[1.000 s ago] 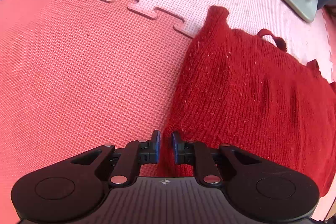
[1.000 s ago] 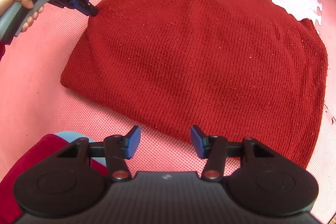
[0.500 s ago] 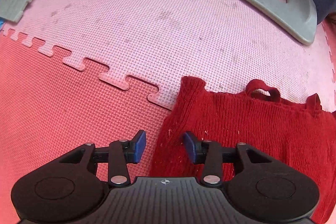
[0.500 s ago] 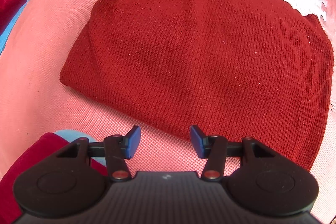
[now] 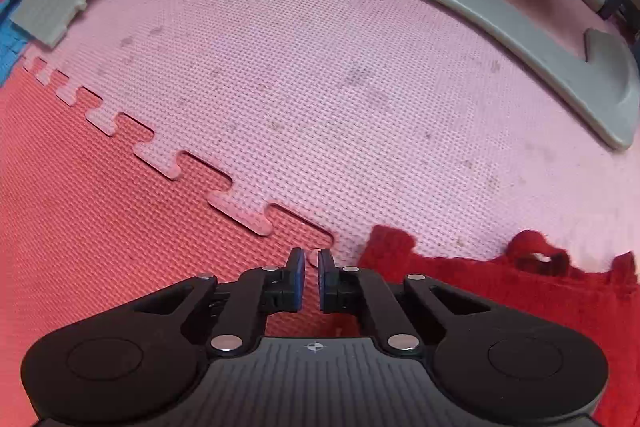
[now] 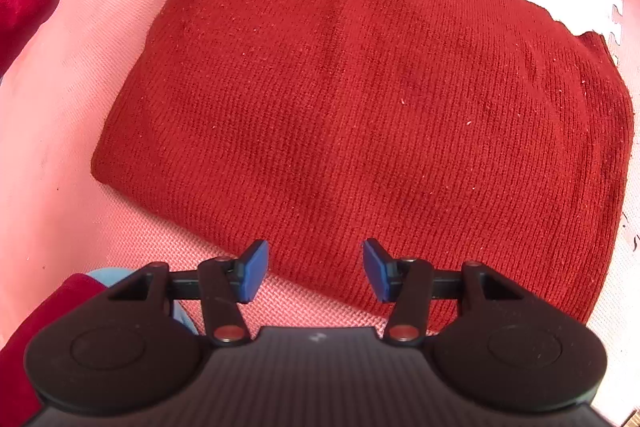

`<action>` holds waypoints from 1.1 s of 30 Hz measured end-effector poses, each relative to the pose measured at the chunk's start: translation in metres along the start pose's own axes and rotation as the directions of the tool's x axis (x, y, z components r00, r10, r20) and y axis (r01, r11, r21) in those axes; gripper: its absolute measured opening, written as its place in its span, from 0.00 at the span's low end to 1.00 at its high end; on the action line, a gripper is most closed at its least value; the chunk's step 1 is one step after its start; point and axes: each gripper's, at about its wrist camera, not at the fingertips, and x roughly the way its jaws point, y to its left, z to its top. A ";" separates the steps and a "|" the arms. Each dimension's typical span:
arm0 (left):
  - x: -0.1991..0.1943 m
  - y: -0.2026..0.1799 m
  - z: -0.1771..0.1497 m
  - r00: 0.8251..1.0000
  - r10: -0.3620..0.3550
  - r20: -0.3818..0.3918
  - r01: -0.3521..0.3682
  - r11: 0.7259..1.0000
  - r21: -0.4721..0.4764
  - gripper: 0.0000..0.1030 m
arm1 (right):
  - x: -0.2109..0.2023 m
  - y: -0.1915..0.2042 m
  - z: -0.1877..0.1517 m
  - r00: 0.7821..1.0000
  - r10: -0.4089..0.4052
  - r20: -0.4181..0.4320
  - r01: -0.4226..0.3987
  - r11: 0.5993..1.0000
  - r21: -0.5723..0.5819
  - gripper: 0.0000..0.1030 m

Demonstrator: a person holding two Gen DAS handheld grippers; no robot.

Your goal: Fold clothes

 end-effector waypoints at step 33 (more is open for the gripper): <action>-0.073 0.026 -0.237 0.974 -0.098 -0.206 0.103 0.995 0.015 0.32 | -0.043 0.031 -0.057 0.992 -0.069 0.103 0.072 0.997 -0.029 0.51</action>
